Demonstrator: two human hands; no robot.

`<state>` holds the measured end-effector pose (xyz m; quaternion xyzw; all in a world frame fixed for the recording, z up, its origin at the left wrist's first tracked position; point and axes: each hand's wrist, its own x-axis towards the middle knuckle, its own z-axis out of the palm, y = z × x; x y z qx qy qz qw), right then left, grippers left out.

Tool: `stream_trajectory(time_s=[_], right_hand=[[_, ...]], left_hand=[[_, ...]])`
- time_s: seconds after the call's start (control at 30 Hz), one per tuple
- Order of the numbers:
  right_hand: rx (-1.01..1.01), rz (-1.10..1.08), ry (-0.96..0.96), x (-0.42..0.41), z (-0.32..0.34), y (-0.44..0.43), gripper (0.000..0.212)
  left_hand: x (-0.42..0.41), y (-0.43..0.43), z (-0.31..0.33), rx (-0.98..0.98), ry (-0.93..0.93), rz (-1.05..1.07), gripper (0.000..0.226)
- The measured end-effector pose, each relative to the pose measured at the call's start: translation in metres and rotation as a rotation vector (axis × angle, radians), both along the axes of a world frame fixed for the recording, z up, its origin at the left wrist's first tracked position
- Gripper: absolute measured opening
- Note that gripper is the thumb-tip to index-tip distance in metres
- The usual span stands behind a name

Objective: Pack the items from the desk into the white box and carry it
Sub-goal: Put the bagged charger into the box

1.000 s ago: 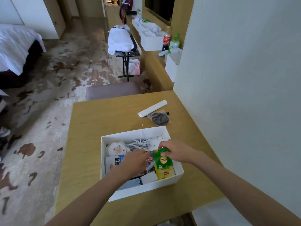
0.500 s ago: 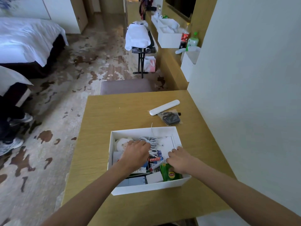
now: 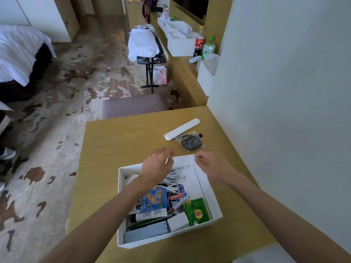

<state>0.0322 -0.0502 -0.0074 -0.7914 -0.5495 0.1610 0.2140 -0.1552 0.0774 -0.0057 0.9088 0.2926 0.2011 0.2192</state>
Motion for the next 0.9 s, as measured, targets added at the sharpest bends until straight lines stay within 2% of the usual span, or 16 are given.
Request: stream_trajectory(time_s=[0.17,0.27,0.37,0.53,0.6,0.67,0.8,0.9], right_hand=[[0.071,-0.215,0.217,0.041,-0.015,0.021,0.011],[0.009,-0.297,0.284,0.072,-0.034,0.043,0.017],[-0.074,-0.359,0.394,0.099,-0.057,0.072,0.014],[-0.164,-0.383,0.533,0.129,-0.094,0.118,0.016],[-0.186,-0.397,0.58,0.136,-0.107,0.13,0.01],[-0.189,-0.439,0.642,0.141,-0.115,0.138,0.017],[-0.248,-0.469,0.746,0.147,-0.125,0.141,0.035],[-0.31,-0.494,0.842,0.147,-0.125,0.133,0.026]], left_hand=[[0.048,0.026,0.003,-0.226,-0.008,0.032,0.018],[0.087,0.054,-0.014,-0.361,0.109,0.096,0.019],[0.123,0.079,-0.043,-0.573,0.282,0.151,0.023],[0.166,0.098,-0.087,-0.761,0.412,0.194,0.009],[0.176,0.103,-0.104,-0.776,0.502,0.229,0.035],[0.183,0.106,-0.116,-0.813,0.475,0.302,0.044],[0.189,0.1,-0.121,-0.996,0.333,0.399,0.008],[0.182,0.097,-0.124,-1.025,0.274,0.444,0.012]])
